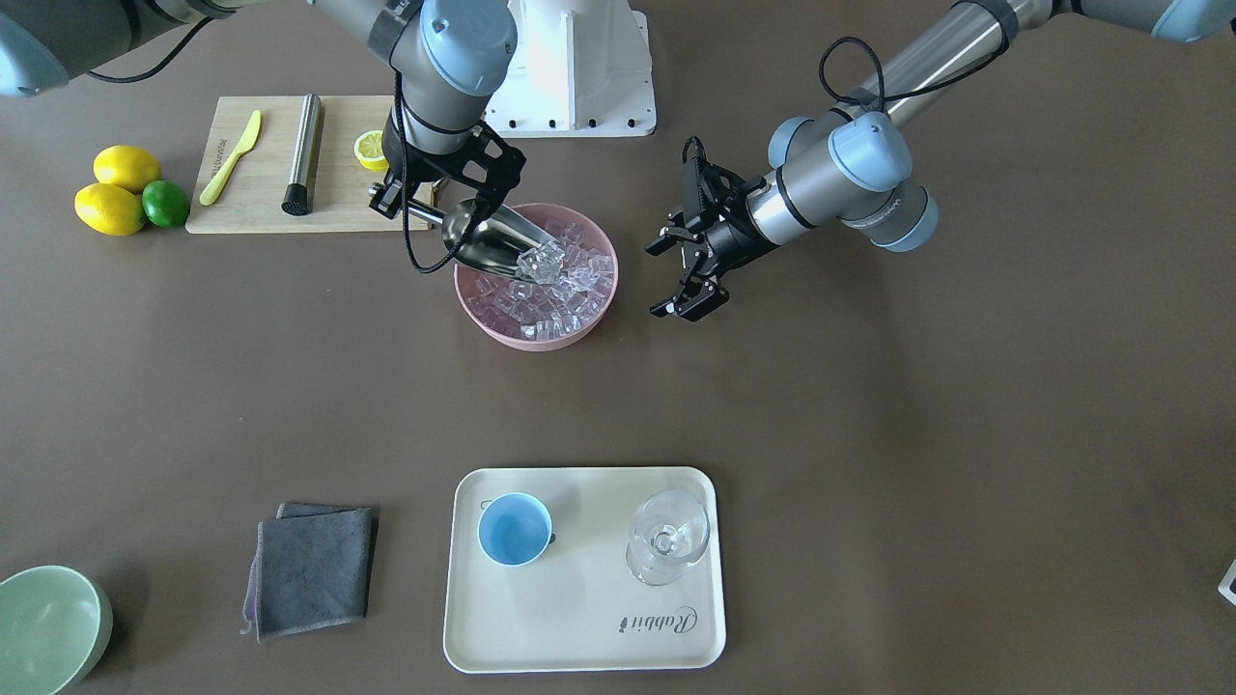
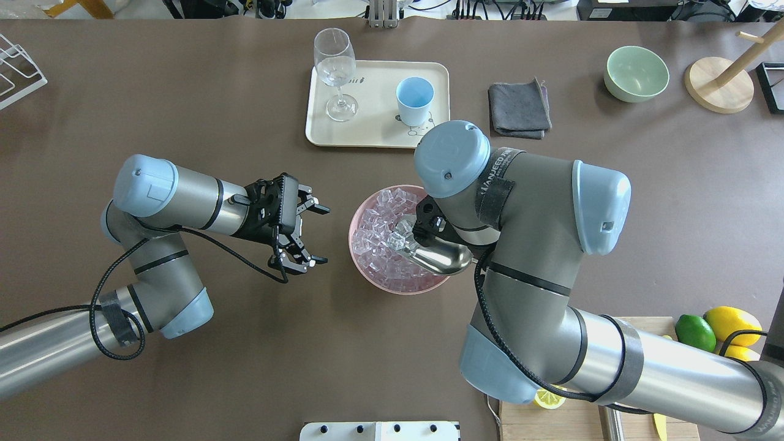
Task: Put ice in cup with scoop
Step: 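Drag the scoop through the ice and lift it out with the right gripper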
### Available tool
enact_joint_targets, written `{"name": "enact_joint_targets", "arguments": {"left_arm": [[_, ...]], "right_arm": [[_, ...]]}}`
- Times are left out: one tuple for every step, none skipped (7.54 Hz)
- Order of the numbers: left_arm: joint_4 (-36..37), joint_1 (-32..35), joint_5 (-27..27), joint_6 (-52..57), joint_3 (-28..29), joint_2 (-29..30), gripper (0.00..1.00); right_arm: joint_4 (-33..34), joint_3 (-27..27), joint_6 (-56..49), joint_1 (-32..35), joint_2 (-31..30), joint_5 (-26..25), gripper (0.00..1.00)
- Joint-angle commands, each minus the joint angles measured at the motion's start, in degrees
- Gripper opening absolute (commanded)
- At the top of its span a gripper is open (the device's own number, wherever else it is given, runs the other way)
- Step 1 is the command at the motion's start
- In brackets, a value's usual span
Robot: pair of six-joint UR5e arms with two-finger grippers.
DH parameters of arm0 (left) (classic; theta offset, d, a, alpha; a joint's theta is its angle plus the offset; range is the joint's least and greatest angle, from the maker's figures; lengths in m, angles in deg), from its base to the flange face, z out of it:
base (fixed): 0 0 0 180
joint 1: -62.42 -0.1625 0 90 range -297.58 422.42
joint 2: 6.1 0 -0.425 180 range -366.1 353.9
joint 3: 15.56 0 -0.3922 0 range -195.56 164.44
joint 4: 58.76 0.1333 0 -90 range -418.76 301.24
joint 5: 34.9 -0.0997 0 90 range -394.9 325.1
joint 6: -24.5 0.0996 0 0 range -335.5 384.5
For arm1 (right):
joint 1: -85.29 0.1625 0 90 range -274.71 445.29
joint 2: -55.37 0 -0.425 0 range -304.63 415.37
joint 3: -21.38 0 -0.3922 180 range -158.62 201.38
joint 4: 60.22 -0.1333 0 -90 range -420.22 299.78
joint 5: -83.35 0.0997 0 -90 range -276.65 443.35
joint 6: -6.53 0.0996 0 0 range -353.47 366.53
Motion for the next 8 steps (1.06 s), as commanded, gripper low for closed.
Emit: {"name": "enact_joint_targets", "arguments": {"left_arm": [[0.41,-0.05,0.06,-0.09,-0.01,0.38,0.98],[0.59,0.29,0.24,-0.09,-0.09,0.30,0.98],[0.59,0.82,0.41,-0.09,-0.09,0.38,0.98],[0.59,0.91,0.33,-0.09,-0.09,0.38,0.98],[0.59,1.00,0.33,-0.09,-0.44,0.47,0.98],[0.68,1.87,0.41,0.09,-1.32,-0.31,0.98],[0.68,2.32,0.41,0.09,-2.37,-1.62,0.98],[0.68,3.02,0.41,0.09,-3.07,-2.86,0.98]], "right_arm": [[-0.66,4.26,-0.09,0.00,-2.41,0.06,0.00],[-0.66,5.41,-0.09,0.00,-2.60,0.14,0.00],[-0.66,7.08,-0.09,0.00,-2.86,0.23,0.00],[-0.66,9.70,-0.09,0.00,-3.56,0.41,0.00],[-0.74,11.99,0.00,0.09,-3.83,0.32,0.00],[-0.75,13.41,0.17,0.09,-4.09,0.41,0.00],[-2.31,14.03,0.52,0.35,-4.27,0.32,0.00],[-2.68,13.95,3.05,1.57,-4.36,1.10,0.00]]}}
